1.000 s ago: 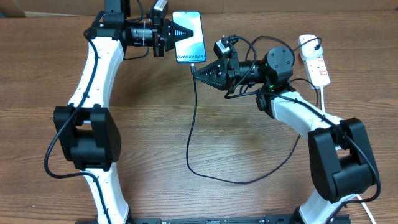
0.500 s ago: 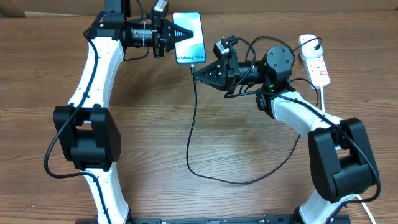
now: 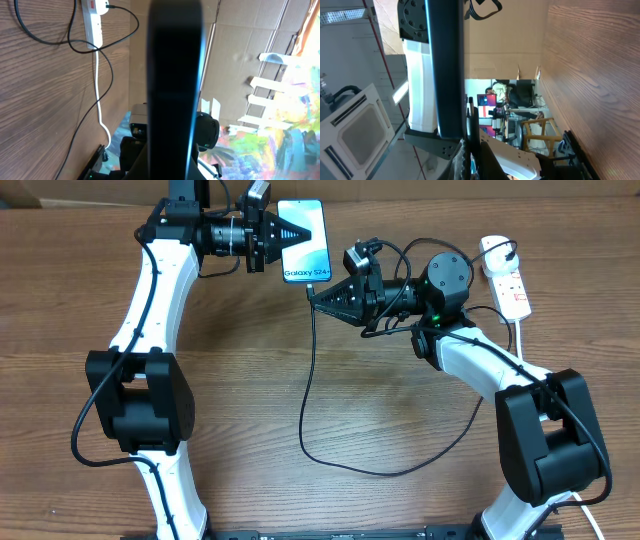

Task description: Plug charger to phone and switch on socket

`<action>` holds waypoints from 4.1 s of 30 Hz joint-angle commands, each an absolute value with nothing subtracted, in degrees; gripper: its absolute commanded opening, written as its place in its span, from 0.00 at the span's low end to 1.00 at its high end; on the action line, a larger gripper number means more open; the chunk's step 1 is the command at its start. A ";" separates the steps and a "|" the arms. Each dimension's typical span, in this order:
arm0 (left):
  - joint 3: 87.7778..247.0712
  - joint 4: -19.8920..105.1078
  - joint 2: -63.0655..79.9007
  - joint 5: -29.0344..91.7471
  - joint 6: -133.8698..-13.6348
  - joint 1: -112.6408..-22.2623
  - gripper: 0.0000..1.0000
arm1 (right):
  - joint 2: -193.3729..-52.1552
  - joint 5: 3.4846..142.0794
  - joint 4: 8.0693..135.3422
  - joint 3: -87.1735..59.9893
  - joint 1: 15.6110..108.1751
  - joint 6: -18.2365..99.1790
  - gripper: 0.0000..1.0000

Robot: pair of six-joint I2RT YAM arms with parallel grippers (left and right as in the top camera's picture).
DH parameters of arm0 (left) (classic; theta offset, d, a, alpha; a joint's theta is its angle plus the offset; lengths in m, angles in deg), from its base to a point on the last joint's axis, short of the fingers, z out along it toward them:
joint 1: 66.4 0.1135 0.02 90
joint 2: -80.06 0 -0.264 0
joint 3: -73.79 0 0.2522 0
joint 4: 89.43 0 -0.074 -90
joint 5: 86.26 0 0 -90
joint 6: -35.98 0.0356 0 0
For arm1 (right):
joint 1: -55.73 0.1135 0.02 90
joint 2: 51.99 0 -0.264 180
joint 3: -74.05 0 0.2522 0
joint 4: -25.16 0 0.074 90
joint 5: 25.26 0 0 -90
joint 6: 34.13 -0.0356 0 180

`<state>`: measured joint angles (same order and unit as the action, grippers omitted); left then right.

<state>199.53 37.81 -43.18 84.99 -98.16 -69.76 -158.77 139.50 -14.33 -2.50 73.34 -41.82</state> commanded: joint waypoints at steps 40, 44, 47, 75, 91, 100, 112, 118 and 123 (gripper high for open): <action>200.10 34.79 -43.20 85.87 -93.19 -69.54 0.04 | -158.62 140.22 -14.33 -3.20 73.29 -41.67 0.04; 200.10 34.34 -43.20 85.91 -93.17 -69.54 0.04 | -158.62 140.18 -14.33 -3.22 73.29 -41.69 0.04; 200.10 33.50 -43.20 85.89 -92.54 -69.54 0.04 | -158.62 139.98 -14.31 -3.20 73.29 -42.08 0.04; 200.10 32.89 -43.20 87.40 -93.06 -69.54 0.04 | -158.62 139.72 -14.29 -3.20 73.40 -42.93 0.04; 200.10 32.91 -43.20 87.40 -93.41 -69.54 0.04 | -158.62 139.28 -12.98 -3.20 74.27 -42.89 0.04; 200.10 32.91 -43.20 87.38 -93.15 -69.52 0.04 | -158.62 139.13 -13.00 -3.20 74.25 -42.89 0.04; 200.10 32.89 -43.20 87.35 -93.00 -69.30 0.04 | -158.62 139.15 -13.02 -3.20 73.49 -42.89 0.04; 200.10 32.89 -43.20 87.29 -93.00 -69.30 0.04 | -158.62 139.17 -13.02 -3.20 73.49 -42.96 0.04; 200.10 32.91 -43.20 87.16 -92.98 -69.30 0.04 | -158.62 139.39 -13.02 -3.20 73.42 -42.98 0.04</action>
<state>199.53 32.70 -43.18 84.34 -93.02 -69.74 -158.77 139.94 -12.87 -2.50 73.82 -42.93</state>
